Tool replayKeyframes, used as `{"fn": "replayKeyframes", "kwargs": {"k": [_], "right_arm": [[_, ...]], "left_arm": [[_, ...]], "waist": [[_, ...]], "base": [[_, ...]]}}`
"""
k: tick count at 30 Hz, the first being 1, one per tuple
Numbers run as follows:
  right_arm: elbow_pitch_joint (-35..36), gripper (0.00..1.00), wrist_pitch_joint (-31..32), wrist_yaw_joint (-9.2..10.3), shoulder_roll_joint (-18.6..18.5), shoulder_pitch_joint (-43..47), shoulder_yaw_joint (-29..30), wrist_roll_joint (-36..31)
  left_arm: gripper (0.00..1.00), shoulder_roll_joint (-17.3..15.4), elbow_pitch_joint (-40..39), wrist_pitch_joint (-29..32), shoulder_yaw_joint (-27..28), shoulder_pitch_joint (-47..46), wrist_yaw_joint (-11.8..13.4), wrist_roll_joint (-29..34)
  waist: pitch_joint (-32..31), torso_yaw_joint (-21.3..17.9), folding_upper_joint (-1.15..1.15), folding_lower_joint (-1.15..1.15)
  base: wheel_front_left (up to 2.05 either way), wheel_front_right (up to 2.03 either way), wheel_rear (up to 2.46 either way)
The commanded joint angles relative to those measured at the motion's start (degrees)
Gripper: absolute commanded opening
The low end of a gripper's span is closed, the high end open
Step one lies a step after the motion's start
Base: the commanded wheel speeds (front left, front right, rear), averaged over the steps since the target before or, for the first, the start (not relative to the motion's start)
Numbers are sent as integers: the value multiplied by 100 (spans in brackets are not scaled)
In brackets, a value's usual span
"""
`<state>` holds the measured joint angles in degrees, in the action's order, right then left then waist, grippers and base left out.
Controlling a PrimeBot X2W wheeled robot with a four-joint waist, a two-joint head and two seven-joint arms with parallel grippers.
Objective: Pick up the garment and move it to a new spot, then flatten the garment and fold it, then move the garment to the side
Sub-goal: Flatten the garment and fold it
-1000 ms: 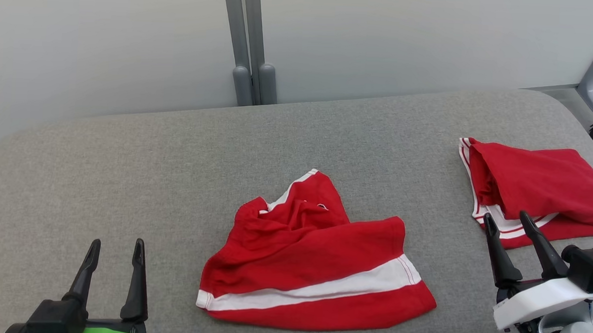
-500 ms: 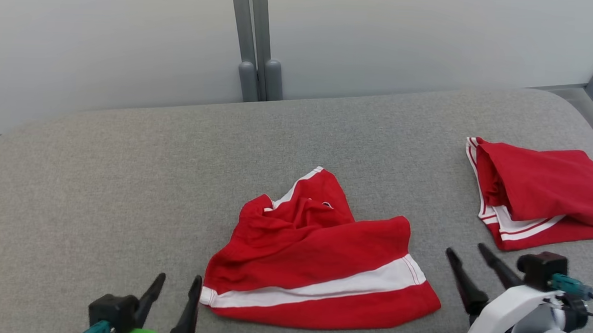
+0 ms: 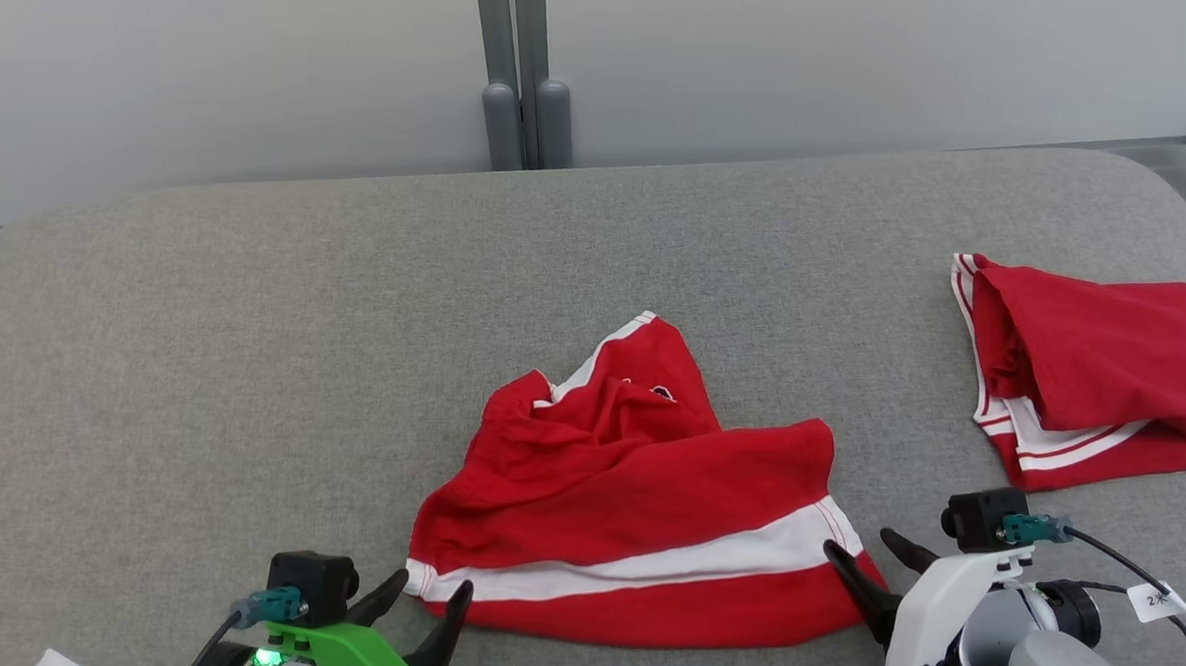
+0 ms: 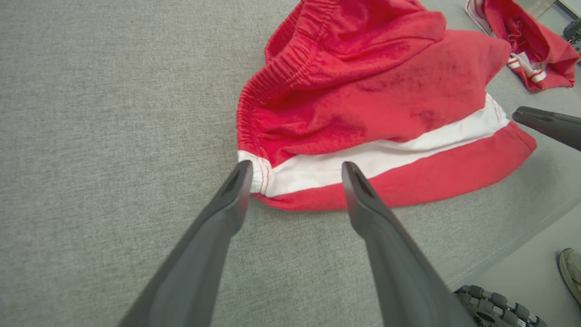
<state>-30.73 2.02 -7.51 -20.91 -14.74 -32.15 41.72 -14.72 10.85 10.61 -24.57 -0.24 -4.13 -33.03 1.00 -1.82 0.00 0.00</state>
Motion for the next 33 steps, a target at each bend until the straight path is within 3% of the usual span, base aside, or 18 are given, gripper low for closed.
{"fn": "replayKeyframes", "kwargs": {"k": [1, 16, 17, 18, 19, 20, 21, 29, 33], "right_arm": [[-77, 100, -42, 5, -9, -129, -72, 65], [-867, 100, -434, 5, 128, -780, -1079, 667], [-901, 82, -465, 5, 123, -803, -1137, 714], [-923, 50, -487, 5, 118, -825, -1186, 755], [-949, 36, -520, 5, 110, -858, -1249, 790], [-964, 3, -560, 4, 107, -881, -1293, 828], [-975, 0, -616, 4, 100, -899, -1337, 868], [-797, 0, -1353, 4, -63, -1025, -1435, 1189], [-429, 0, -1575, 4, -243, -1003, -1335, 1364]], "left_arm": [[100, 5, 51, -5, -6, -130, -29, -14], [100, 69, 872, -63, -57, -639, -102, -98], [95, 77, 906, -62, -71, -659, -124, -113], [49, 77, 924, -74, -80, -676, -141, -116], [4, 78, 948, -106, -95, -698, -148, -120], [0, 89, 969, -110, -117, -710, -162, -129], [0, 96, 996, -114, -141, -711, -180, -128], [0, -15, 862, -286, -120, -643, -180, -131], [0, 18, 381, -551, 46, -641, -225, -343]], "waist": [[49, 24, 0, 0], [312, 73, 0, 0], [314, 72, 0, 0], [314, 72, 0, 0], [314, 71, 0, 0], [312, 70, 0, 0], [304, 69, 0, 0], [237, 80, 0, 0], [207, 70, 0, 0]], "base": [[0, 0, 0], [0, 0, 0], [0, 0, 0], [0, 0, 0], [0, 0, 0], [0, 0, 0], [0, 0, 0], [0, 0, 0], [0, 0, 0]]}}
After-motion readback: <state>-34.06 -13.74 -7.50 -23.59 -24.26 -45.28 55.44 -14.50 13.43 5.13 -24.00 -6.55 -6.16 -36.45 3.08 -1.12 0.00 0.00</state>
